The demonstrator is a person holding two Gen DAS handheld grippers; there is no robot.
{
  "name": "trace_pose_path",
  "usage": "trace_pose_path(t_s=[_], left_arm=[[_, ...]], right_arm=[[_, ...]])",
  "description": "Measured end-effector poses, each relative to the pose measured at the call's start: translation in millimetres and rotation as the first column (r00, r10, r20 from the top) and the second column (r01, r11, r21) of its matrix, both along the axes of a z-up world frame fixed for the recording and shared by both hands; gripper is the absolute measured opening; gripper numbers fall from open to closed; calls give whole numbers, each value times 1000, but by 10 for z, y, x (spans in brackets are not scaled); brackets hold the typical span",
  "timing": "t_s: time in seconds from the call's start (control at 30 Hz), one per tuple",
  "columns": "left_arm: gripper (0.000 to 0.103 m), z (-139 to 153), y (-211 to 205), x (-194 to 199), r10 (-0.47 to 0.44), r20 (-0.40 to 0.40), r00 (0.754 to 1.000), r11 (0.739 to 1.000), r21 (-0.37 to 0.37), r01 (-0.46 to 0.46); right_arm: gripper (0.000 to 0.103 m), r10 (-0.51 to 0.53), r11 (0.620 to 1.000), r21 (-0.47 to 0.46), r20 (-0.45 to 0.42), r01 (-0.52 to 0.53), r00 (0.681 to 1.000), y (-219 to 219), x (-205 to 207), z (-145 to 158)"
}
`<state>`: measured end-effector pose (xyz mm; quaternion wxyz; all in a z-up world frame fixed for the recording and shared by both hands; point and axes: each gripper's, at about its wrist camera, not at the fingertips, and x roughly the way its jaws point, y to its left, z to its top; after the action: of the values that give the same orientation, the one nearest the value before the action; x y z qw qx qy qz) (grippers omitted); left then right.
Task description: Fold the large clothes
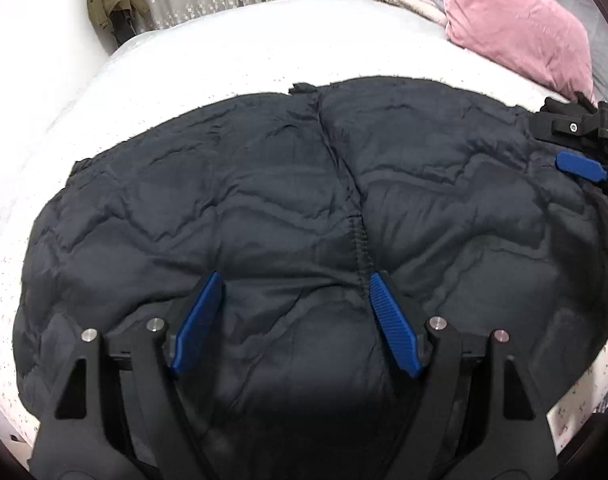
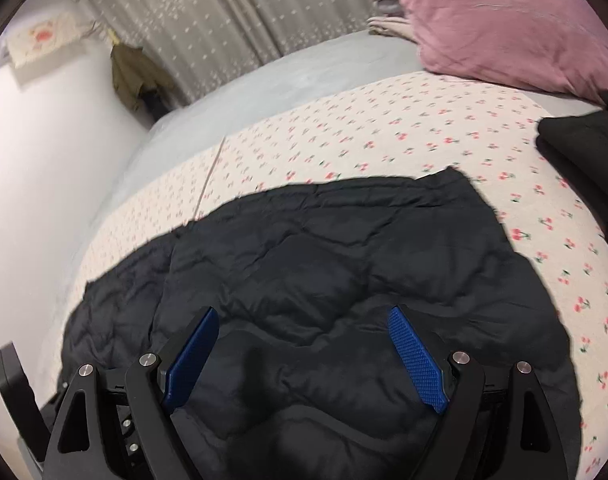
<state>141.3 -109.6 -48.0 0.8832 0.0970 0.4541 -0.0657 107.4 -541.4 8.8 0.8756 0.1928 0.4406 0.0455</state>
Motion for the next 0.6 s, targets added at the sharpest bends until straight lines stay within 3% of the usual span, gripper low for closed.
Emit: trace_pose_path(t_s=[0.13,0.23,0.3,0.5,0.6], left_arm=[[78,66,77,-164,-3,45,999,1000,14,3],[78,-38,93,-188,-2,-12,1000,1000,-1,2],[78,-87,45,-208,-15,-2,1000,999,30,15],[78,-202,-121,-206,-42,27,999,992,119,39],[78,-188,-131,-238,-48,34,998,991,128,44]], right_arm=[[88,-64,998,17,64,63,996,-190,-211,209],[88,-150,986,98,123,138,981,-438,-448,345],[88,-227,962,179,116,205,967,-666,-622,342],[88,-439,860,300,18,414,898,-1199,-1241,80],[88,-517,757,406,-105,511,849,-1442,-1551,-236]])
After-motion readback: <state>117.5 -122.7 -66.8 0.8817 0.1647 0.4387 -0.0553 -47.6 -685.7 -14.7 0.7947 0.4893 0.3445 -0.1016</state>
